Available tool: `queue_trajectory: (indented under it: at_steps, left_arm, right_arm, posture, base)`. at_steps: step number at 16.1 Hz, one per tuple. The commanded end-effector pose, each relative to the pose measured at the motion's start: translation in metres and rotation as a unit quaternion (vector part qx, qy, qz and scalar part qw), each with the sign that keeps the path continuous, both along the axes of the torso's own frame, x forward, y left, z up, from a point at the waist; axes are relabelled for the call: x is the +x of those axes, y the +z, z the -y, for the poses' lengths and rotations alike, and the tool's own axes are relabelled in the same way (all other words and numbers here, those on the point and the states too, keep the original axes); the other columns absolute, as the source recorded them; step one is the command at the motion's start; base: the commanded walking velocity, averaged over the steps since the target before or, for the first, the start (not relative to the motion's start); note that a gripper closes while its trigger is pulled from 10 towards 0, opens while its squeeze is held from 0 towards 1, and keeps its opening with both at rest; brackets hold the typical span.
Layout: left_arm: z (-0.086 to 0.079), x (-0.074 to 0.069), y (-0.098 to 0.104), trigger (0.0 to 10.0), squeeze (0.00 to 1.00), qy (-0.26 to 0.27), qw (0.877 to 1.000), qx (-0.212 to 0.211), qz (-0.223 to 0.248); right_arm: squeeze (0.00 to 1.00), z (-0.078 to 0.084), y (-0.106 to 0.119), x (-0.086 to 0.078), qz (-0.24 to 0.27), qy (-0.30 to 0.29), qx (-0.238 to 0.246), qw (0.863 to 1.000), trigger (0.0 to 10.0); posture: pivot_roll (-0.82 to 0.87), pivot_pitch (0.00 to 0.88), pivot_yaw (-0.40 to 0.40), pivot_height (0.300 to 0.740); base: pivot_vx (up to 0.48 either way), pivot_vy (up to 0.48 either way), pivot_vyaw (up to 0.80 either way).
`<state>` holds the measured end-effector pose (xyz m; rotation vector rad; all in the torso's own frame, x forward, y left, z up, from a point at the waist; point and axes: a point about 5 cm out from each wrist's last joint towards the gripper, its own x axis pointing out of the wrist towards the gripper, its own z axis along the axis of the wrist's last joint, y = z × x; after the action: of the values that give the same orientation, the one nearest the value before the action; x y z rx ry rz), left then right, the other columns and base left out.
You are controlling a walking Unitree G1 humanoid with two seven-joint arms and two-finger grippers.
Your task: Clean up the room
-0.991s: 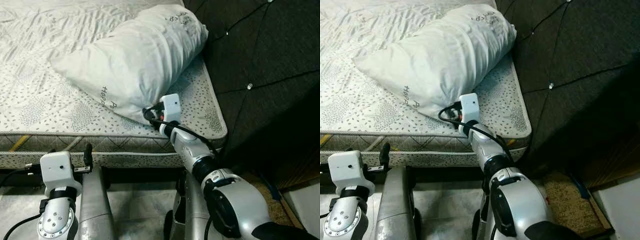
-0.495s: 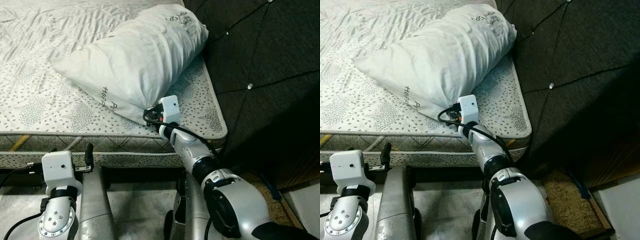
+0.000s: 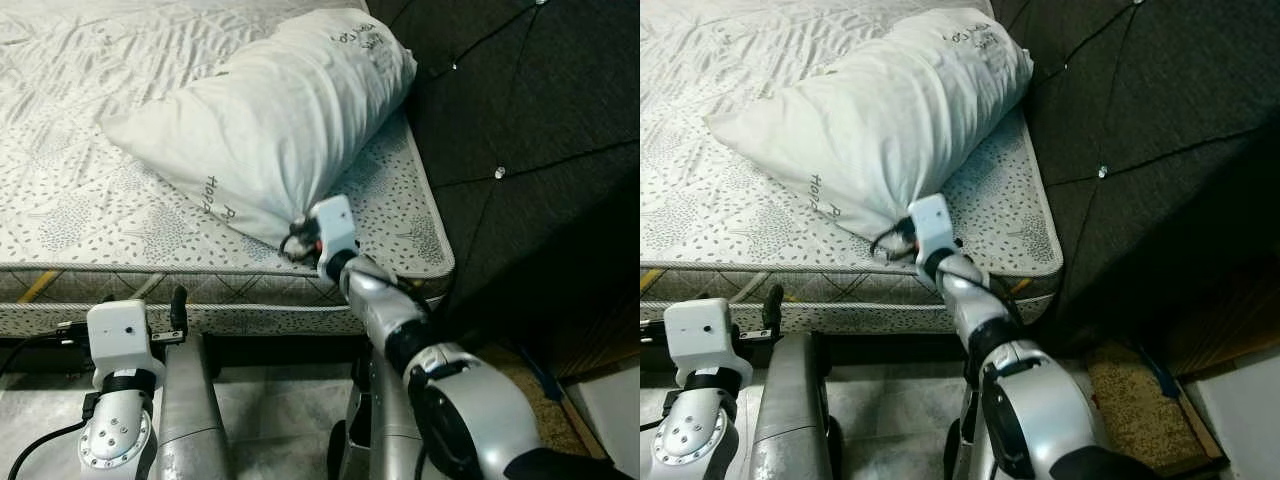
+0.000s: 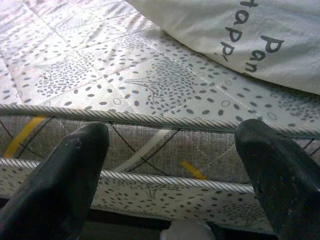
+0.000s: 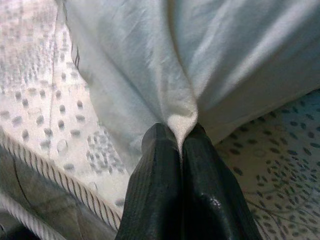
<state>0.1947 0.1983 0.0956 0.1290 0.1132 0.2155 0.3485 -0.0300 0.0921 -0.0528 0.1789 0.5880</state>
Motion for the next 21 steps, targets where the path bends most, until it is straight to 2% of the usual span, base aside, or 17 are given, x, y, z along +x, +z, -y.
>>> queue_trajectory:
  at_steps: [1,3,4,5,8,9,10,12,13,14,16,17,19,20,21]
  left_arm:
    - [-0.003,0.0,-0.002,10.0,0.0,0.005,1.0,0.009,-0.004]
    - [-0.004,0.004,-0.002,10.0,0.0,-0.001,1.0,0.009,-0.003]
    - [-0.003,0.005,-0.002,10.0,0.0,-0.005,1.0,0.008,-0.002]
    - [0.0,0.007,-0.003,10.0,0.0,-0.011,1.0,0.005,-0.003]
    - [0.008,0.012,-0.008,10.0,0.0,-0.029,1.0,-0.01,-0.004]
    - [0.01,0.013,-0.009,10.0,0.0,-0.033,0.999,-0.013,-0.005]
    - [0.011,0.015,-0.01,10.0,0.0,-0.036,0.999,-0.014,-0.005]
    - [0.012,0.018,-0.01,10.0,0.0,-0.036,0.999,-0.016,-0.004]
    - [0.013,0.019,-0.012,10.0,0.0,-0.038,0.999,-0.02,-0.005]
    - [0.015,0.02,-0.014,10.0,0.0,-0.04,0.999,-0.022,-0.005]
    - [0.018,0.025,-0.016,10.0,0.0,-0.046,0.999,-0.028,-0.004]
    - [0.019,0.026,-0.016,10.0,0.0,-0.047,0.998,-0.029,-0.002]
    - [0.02,0.03,-0.018,10.0,0.0,-0.05,0.998,-0.032,-0.001]
    - [0.023,0.034,-0.017,10.0,0.0,-0.059,0.998,-0.034,0.002]
    - [0.023,0.037,-0.017,10.0,0.0,-0.066,0.997,-0.032,0.004]
  right_arm:
    - [0.0,0.012,-0.005,0.001,-0.009,-0.015,-0.012,1.0,0.0]
    - [0.0,0.053,0.009,0.02,0.012,-0.087,-0.027,0.996,0.0]
    - [0.0,0.061,0.012,0.023,0.017,-0.1,-0.029,0.994,0.0]
    - [0.0,0.087,0.023,0.031,0.029,-0.152,-0.028,0.988,0.0]
    - [0.0,0.148,0.047,0.041,0.066,-0.255,-0.023,0.964,0.0]
    - [0.0,0.161,0.05,0.041,0.07,-0.274,-0.025,0.959,0.0]
    - [0.0,0.189,0.056,0.038,0.076,-0.314,-0.033,0.946,0.0]
    - [0.0,0.225,0.063,0.032,0.093,-0.366,-0.057,0.924,0.0]
    - [0.0,0.255,0.072,0.023,0.12,-0.407,-0.082,0.902,0.0]
    - [0.0,0.267,0.075,0.018,0.129,-0.424,-0.089,0.892,0.0]
    - [0.0,0.301,0.074,-0.001,0.135,-0.476,-0.116,0.861,0.0]
    - [0.0,0.305,0.071,-0.005,0.136,-0.477,-0.119,0.86,0.0]
    - [0.0,0.304,0.052,-0.019,0.138,-0.449,-0.101,0.877,0.0]
    - [0.0,0.293,0.031,-0.03,0.131,-0.414,-0.091,0.896,0.0]
    - [0.0,0.272,0.011,-0.043,0.124,-0.375,-0.074,0.916,0.0]
  posture:
    - [0.23,0.116,-0.153,0.506]
    - [0.22,0.103,-0.135,0.506]
    - [0.22,0.103,-0.135,0.506]
    - [0.2,0.094,-0.116,0.506]
    - [0.18,0.086,-0.103,0.506]
    - [0.17,0.084,-0.102,0.506]
    - [0.16,0.08,-0.102,0.506]
    - [0.15,0.074,-0.1,0.506]
    - [0.13,0.065,-0.1,0.506]
    - [0.13,0.057,-0.101,0.506]
    - [0.1,0.043,-0.105,0.506]
    - [0.1,0.041,-0.105,0.506]
    - [0.08,0.035,-0.095,0.506]
    - [0.06,0.034,-0.084,0.506]
    - [0.05,0.032,-0.078,0.506]
  base:
    - [0.0,0.0,0.0]
    - [0.0,0.0,0.0]
    - [0.0,0.0,0.0]
    - [0.0,0.0,0.0]
    - [0.0,0.0,0.0]
    - [0.0,0.0,0.0]
    - [0.0,0.0,0.0]
    - [0.0,0.0,0.0]
    - [0.0,0.0,0.0]
    - [0.0,0.0,0.0]
    - [0.0,0.0,0.0]
    - [0.0,0.0,0.0]
    - [0.0,0.0,0.0]
    - [0.0,0.0,0.0]
    - [0.0,0.0,0.0]
